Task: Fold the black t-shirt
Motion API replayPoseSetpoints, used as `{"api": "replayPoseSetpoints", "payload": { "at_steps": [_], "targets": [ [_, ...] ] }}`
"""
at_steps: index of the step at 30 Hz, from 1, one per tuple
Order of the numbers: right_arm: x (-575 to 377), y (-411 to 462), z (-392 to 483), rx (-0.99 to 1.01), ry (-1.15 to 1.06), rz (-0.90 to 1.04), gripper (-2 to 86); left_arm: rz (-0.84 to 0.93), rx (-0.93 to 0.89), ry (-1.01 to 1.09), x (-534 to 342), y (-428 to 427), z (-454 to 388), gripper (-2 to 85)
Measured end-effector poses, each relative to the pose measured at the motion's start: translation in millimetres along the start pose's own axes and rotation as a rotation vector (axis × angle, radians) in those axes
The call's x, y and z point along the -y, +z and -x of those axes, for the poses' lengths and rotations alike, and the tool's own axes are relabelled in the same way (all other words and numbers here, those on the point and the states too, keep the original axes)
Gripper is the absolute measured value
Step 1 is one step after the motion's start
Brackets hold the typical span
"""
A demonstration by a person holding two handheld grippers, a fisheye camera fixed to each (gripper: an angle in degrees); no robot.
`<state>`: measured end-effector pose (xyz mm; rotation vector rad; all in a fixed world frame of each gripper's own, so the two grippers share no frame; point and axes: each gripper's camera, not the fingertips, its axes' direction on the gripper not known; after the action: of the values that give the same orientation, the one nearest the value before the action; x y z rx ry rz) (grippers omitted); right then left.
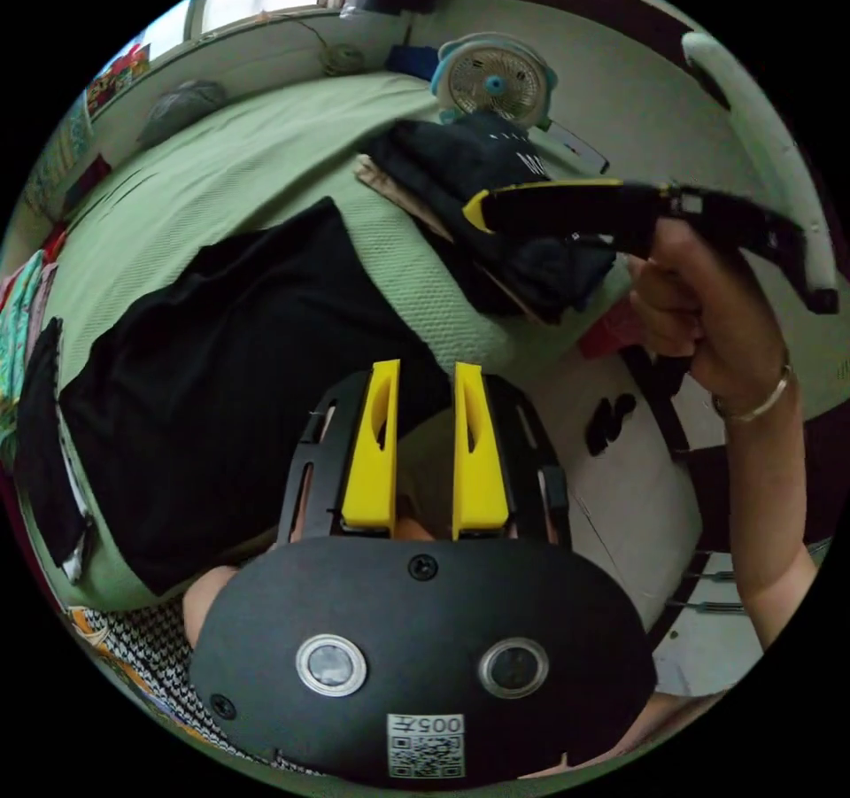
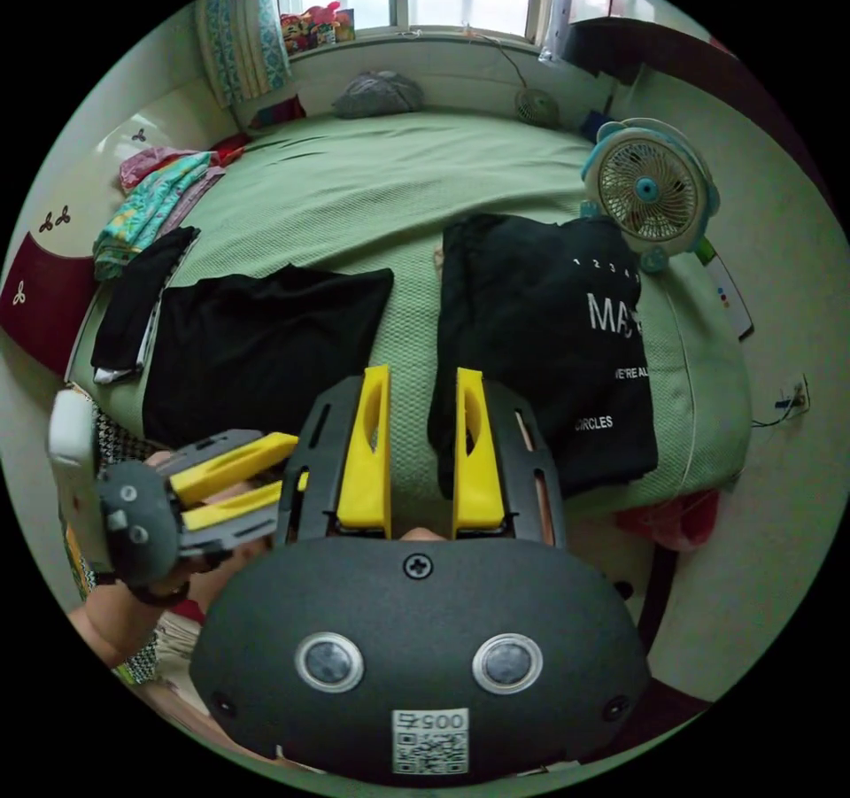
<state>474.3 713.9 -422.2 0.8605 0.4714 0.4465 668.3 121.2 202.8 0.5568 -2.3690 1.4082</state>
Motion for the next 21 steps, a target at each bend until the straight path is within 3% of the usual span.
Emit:
{"api": "replayPoseSetpoints", "payload": {
  "at_steps": [4, 8, 12, 21],
  "targets": [
    [0, -3, -12, 0.010, -0.010, -0.012, 9.8, 0.040, 0.069, -0.026, -2, 32, -17, 12.9],
    [5, 7, -15, 0.018, -0.047, 0.009, 9.8, 0.036, 0.098, -0.067, -8, 34, -22, 7.8],
    [27, 25, -19, 0.073, -0.048, 0.037, 10.7, -0.007, -0.048, -0.083, -17, 19, -12, 4.4],
    [98, 82, -30, 0.284, 0.051, 0.187, 10.9, -0.109, -0.089, -0.112, -46, -16, 4, 2.1]
  ]
}}
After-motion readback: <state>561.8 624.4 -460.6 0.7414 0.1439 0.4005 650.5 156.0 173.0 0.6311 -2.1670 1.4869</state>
